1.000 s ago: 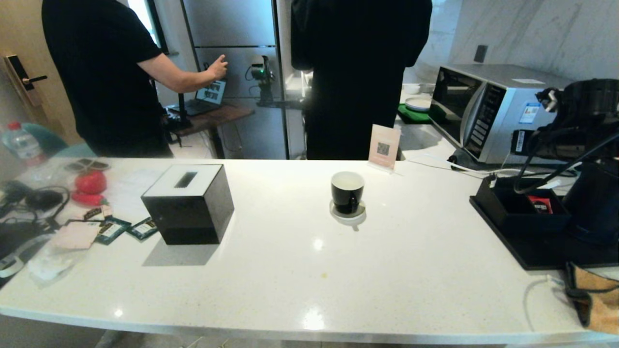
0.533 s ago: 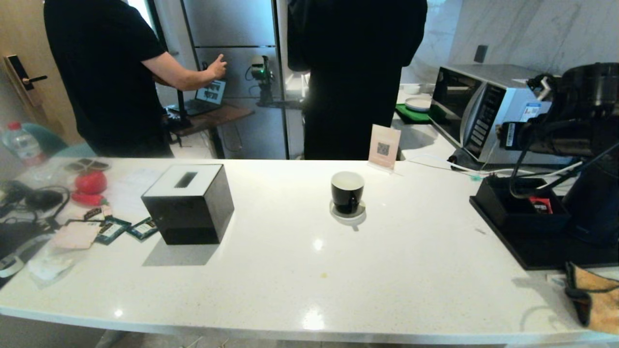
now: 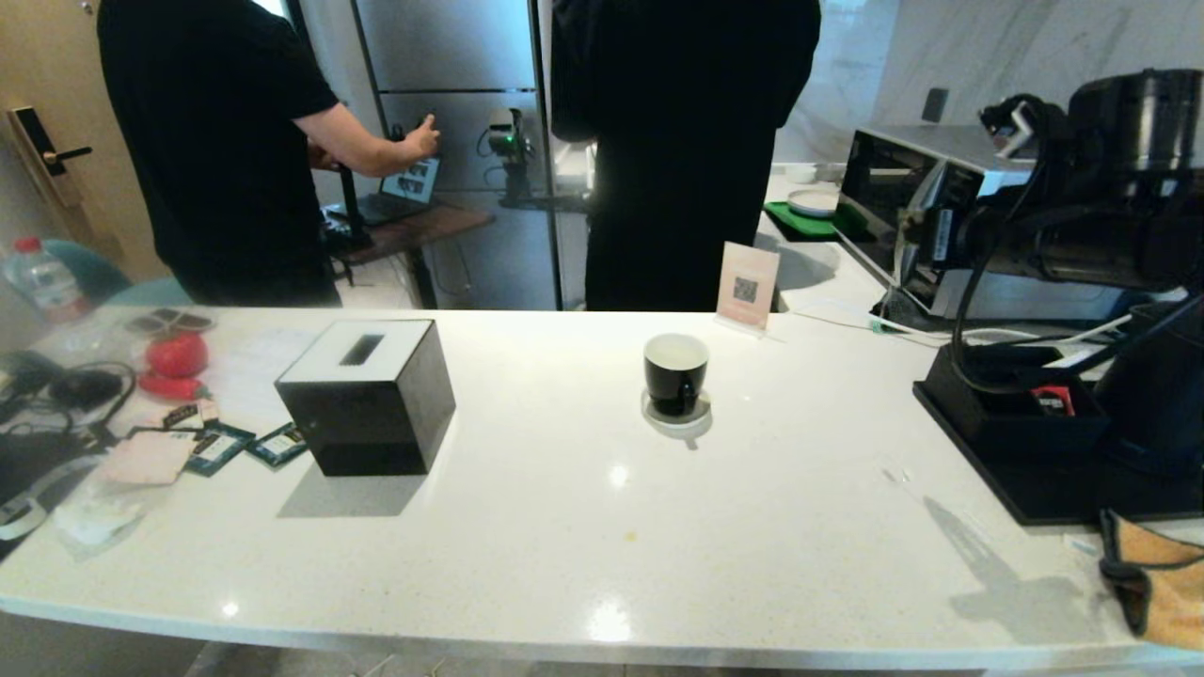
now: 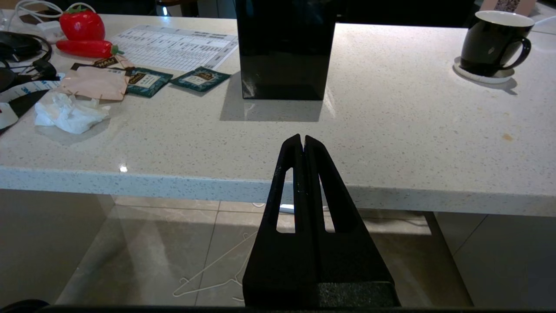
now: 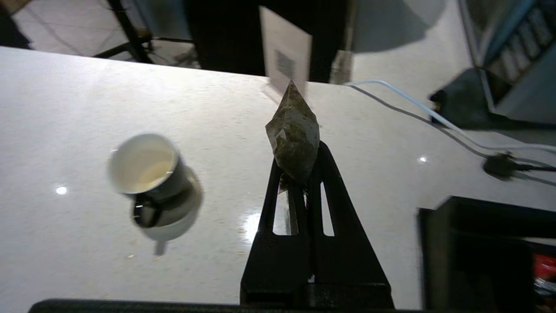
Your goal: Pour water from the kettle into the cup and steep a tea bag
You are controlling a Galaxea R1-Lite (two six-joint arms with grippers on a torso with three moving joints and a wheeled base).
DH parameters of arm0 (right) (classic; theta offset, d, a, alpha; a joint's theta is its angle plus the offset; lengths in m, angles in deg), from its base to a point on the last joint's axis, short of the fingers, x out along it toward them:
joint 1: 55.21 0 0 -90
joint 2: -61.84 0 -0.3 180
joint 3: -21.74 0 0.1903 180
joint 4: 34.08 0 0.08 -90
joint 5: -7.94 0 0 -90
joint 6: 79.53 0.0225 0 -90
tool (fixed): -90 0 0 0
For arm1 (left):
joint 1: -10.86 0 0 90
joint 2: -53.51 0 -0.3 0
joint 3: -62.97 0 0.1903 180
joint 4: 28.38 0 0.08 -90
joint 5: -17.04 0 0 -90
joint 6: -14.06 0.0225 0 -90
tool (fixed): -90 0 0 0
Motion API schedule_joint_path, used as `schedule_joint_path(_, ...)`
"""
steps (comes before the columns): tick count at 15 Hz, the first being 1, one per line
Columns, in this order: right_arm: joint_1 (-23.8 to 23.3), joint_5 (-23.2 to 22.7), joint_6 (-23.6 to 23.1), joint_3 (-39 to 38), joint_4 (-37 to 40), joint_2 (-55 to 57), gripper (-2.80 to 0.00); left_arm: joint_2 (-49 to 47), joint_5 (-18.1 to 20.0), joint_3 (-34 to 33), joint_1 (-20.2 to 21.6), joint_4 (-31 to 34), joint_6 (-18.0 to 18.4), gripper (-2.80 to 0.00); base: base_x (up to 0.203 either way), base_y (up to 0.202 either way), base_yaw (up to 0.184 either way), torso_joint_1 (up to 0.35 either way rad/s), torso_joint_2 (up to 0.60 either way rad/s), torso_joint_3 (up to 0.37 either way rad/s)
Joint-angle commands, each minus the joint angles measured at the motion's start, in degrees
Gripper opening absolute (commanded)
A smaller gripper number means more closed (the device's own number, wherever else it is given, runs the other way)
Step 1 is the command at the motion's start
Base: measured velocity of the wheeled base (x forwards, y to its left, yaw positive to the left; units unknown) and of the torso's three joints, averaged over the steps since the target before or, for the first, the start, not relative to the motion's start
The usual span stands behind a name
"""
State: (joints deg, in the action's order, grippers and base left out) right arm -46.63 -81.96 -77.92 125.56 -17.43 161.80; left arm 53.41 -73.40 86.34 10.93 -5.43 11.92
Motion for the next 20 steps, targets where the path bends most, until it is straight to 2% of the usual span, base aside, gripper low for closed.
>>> schedule_joint_path(1,4.4,0.0,0.7,0.2,-0.1,-1.1,-2.8,0.0,0.0,0.0,0.0,0.0,-0.1,-2.8,0.0,0.0,0.0,0.0,0.0,0.0)
schedule_joint_path(13,24.1,0.2,1.0,-1.0,-5.7,-3.3,-2.8,0.0,0.0,0.0,0.0,0.0,-0.1,-2.8,0.0,0.0,0.0,0.0,0.0,0.0)
schedule_joint_path(20,30.7,0.3,0.8,-2.6,-5.8,-3.8,-2.8,-0.1,0.0,0.0,0.0,0.0,0.0,-2.8,0.0,0.0,0.0,0.0,0.0,0.0)
